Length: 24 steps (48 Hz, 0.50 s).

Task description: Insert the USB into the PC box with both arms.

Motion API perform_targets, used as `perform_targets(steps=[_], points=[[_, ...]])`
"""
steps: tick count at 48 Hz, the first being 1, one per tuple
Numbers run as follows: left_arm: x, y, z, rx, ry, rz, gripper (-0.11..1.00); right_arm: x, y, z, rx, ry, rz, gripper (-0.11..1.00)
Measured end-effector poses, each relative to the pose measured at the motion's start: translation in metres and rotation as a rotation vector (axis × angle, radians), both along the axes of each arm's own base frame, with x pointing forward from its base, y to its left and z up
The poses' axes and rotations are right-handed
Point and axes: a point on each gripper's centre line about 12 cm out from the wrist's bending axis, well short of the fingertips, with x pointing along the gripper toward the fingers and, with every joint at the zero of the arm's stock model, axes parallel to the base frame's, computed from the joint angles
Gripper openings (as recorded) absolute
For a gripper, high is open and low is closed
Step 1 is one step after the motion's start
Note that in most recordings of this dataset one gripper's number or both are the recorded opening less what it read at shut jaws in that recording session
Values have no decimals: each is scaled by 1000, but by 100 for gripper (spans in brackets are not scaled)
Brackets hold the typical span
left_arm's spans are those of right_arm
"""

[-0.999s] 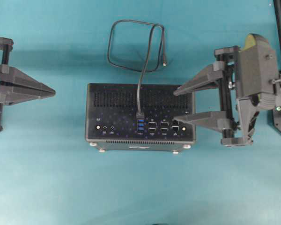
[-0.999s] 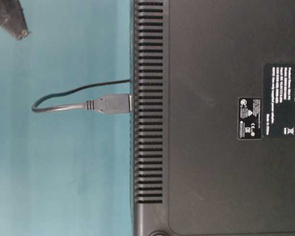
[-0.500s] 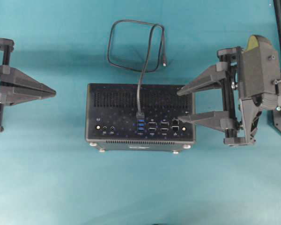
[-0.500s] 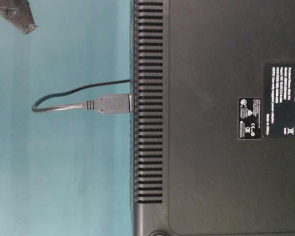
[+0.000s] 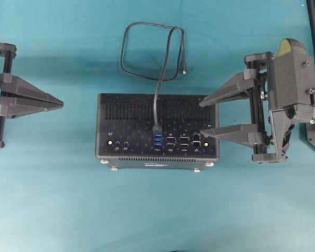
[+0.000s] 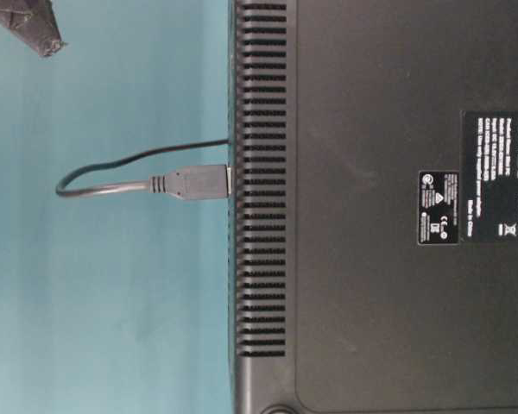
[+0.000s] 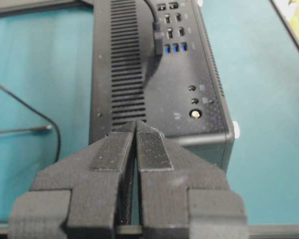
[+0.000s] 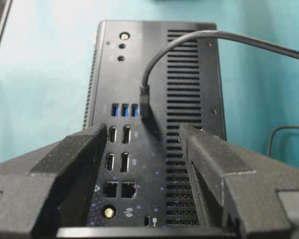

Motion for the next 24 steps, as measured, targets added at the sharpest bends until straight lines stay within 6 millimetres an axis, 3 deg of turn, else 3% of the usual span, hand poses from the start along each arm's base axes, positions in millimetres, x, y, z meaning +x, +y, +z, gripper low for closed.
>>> perform_targets(steps=[24], points=[[3,0,-4,0,17,0,0,0,0,-1,-4,4,0,66]])
